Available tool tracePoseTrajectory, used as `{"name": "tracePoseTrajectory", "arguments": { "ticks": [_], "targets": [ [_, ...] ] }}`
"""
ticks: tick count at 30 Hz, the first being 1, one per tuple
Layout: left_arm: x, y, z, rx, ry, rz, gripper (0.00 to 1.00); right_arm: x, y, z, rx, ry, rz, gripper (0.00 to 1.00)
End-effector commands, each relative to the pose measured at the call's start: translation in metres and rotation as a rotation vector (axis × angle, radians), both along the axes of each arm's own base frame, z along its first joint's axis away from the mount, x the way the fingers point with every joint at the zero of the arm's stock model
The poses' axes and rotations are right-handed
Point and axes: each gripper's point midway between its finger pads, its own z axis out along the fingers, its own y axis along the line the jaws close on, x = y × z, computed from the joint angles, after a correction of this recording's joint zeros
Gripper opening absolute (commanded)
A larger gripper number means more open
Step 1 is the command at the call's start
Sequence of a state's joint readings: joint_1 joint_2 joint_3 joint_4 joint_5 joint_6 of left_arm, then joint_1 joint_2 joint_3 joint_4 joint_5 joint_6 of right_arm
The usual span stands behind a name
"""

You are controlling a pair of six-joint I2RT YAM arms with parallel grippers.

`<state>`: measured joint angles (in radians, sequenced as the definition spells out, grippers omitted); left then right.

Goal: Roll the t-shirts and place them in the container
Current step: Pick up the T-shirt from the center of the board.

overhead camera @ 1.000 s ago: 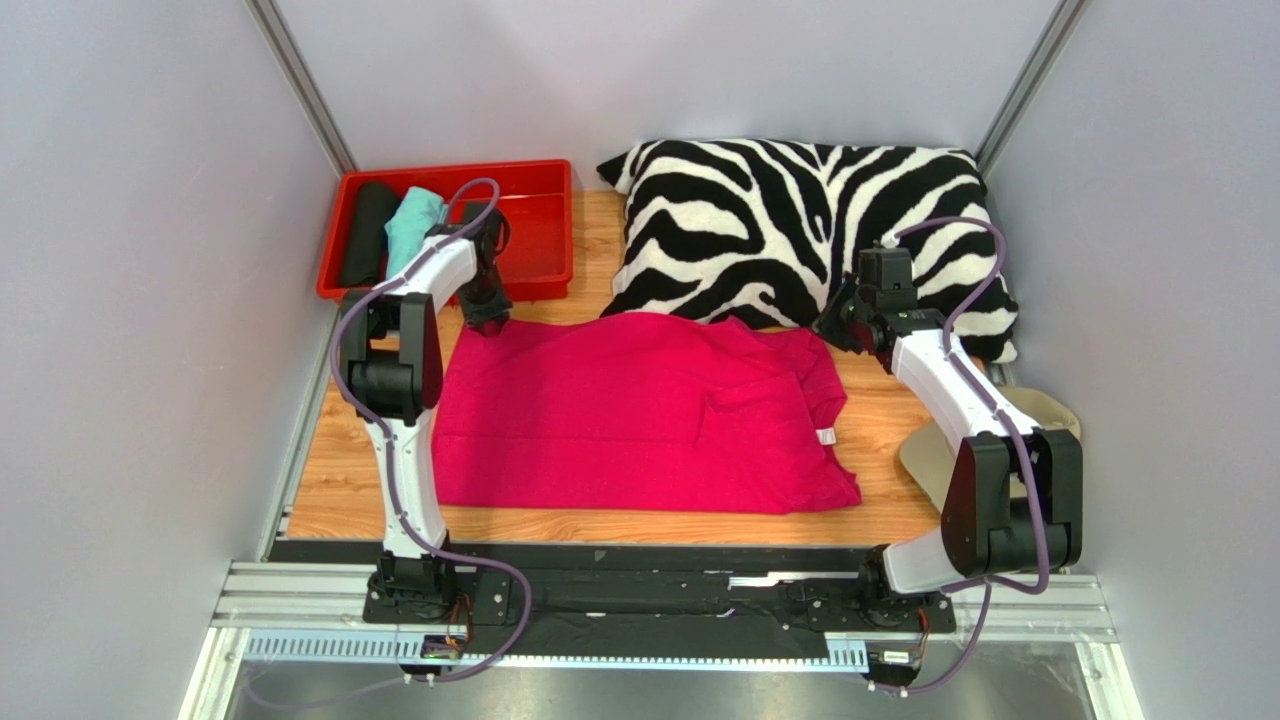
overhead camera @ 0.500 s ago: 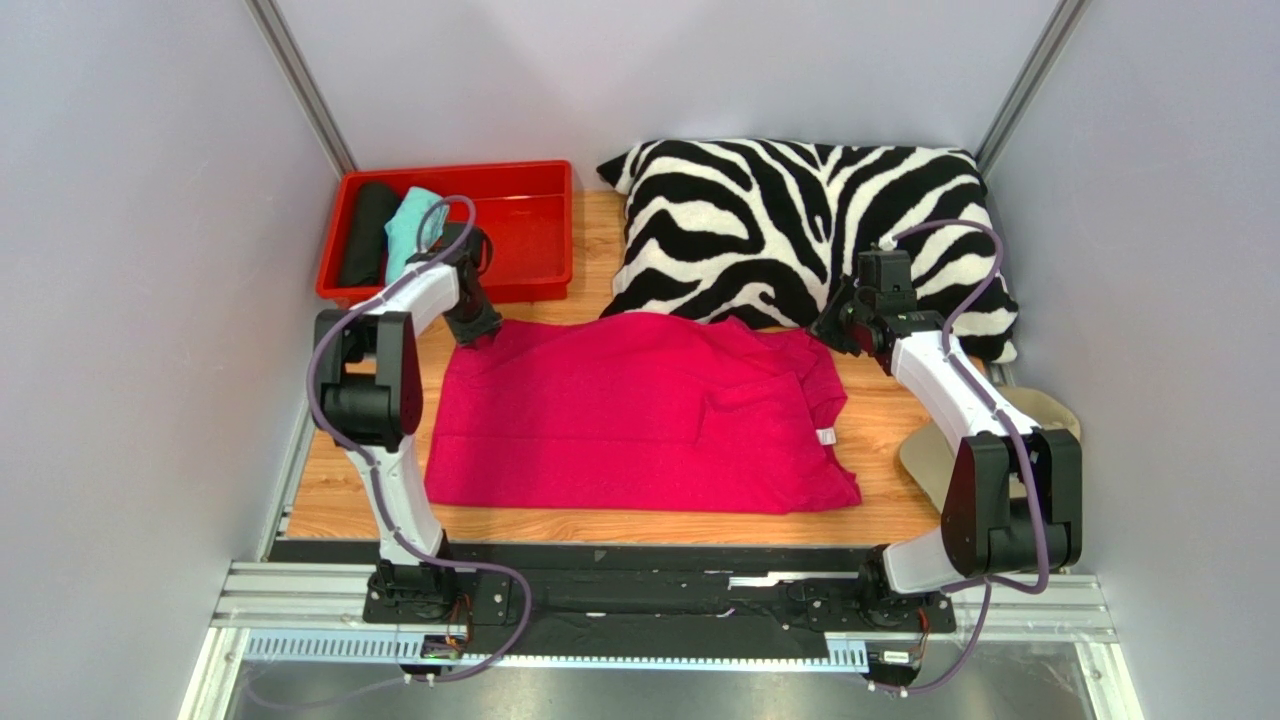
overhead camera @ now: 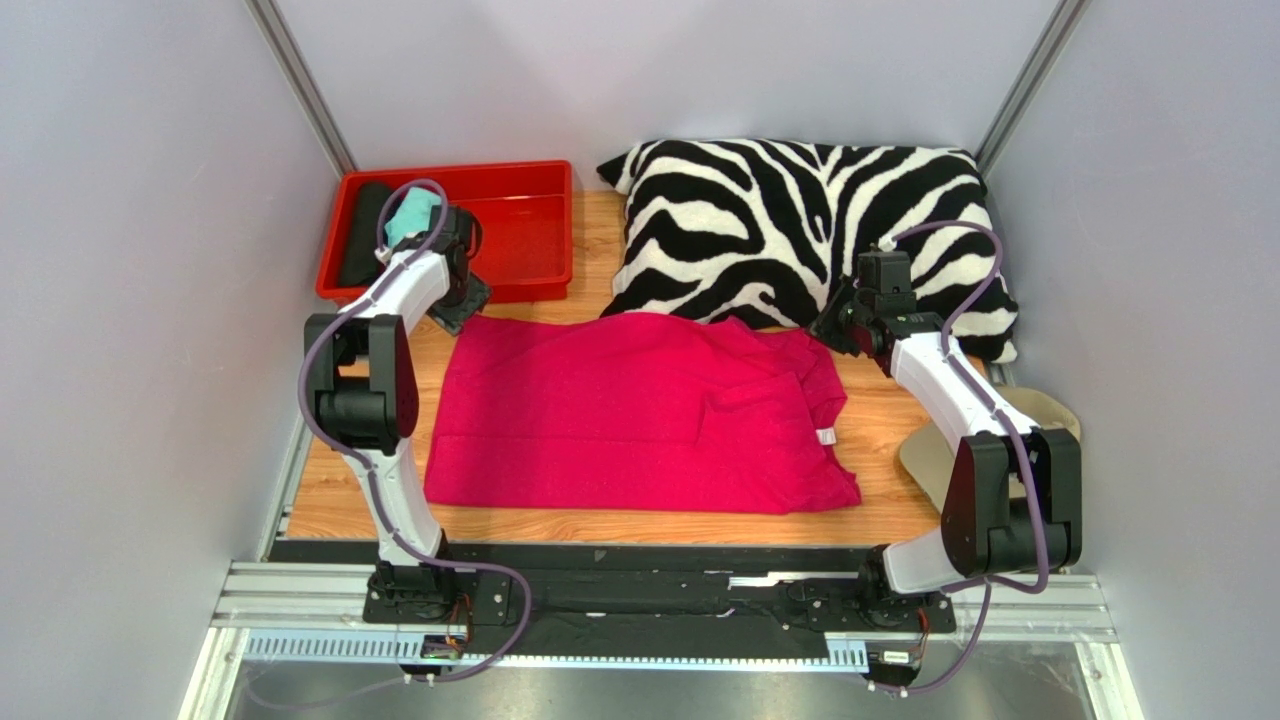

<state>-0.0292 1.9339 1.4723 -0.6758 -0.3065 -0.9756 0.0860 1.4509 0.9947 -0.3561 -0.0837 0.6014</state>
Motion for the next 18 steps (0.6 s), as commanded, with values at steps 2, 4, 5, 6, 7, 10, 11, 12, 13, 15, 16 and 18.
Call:
{"name": "tracePoseTrajectory", "arguments": {
  "ticks": [2, 4, 5, 6, 7, 10, 11, 12, 13, 15, 16, 18],
  "targets": [
    [-0.011, 0.007, -0.015, -0.035, 0.035, 0.217, 0.61, 0.010, 0.004, 0.017, 0.017, -0.070, 0.016, 0.00],
    [-0.013, 0.006, -0.020, -0.049, 0.039, 0.241, 0.61, 0.010, 0.003, 0.017, 0.014, -0.073, 0.017, 0.00],
    [-0.014, 0.006, -0.021, -0.056, 0.045, 0.273, 0.63, 0.010, 0.003, 0.017, 0.014, -0.071, 0.017, 0.00],
    [-0.015, 0.005, -0.023, -0.062, 0.049, 0.283, 0.62, 0.010, 0.003, 0.017, 0.014, -0.073, 0.015, 0.00],
    [-0.015, 0.004, -0.024, -0.069, 0.050, 0.290, 0.63, 0.011, 0.003, 0.017, 0.015, -0.072, 0.016, 0.00],
    [-0.017, 0.005, -0.027, -0.070, 0.071, 0.326, 0.63, 0.012, 0.004, 0.017, 0.016, -0.071, 0.019, 0.00],
    [-0.022, 0.006, -0.031, -0.063, 0.100, 0.339, 0.63, 0.012, 0.004, 0.016, 0.015, -0.070, 0.020, 0.00],
    [-0.023, 0.006, -0.032, -0.058, 0.110, 0.345, 0.63, 0.012, 0.004, 0.015, 0.016, -0.068, 0.019, 0.00],
    [-0.022, 0.007, -0.032, -0.056, 0.118, 0.350, 0.63, 0.012, 0.004, 0.015, 0.016, -0.068, 0.021, 0.00],
    [-0.028, 0.007, -0.036, -0.049, 0.147, 0.369, 0.63, 0.012, 0.005, 0.015, 0.019, -0.069, 0.020, 0.00],
    [-0.028, 0.007, -0.037, -0.051, 0.147, 0.369, 0.63, 0.013, 0.004, 0.014, 0.022, -0.065, 0.018, 0.00],
    [-0.030, 0.007, -0.039, -0.051, 0.155, 0.376, 0.63, 0.013, 0.005, 0.013, 0.021, -0.064, 0.021, 0.00]
  ]
}}
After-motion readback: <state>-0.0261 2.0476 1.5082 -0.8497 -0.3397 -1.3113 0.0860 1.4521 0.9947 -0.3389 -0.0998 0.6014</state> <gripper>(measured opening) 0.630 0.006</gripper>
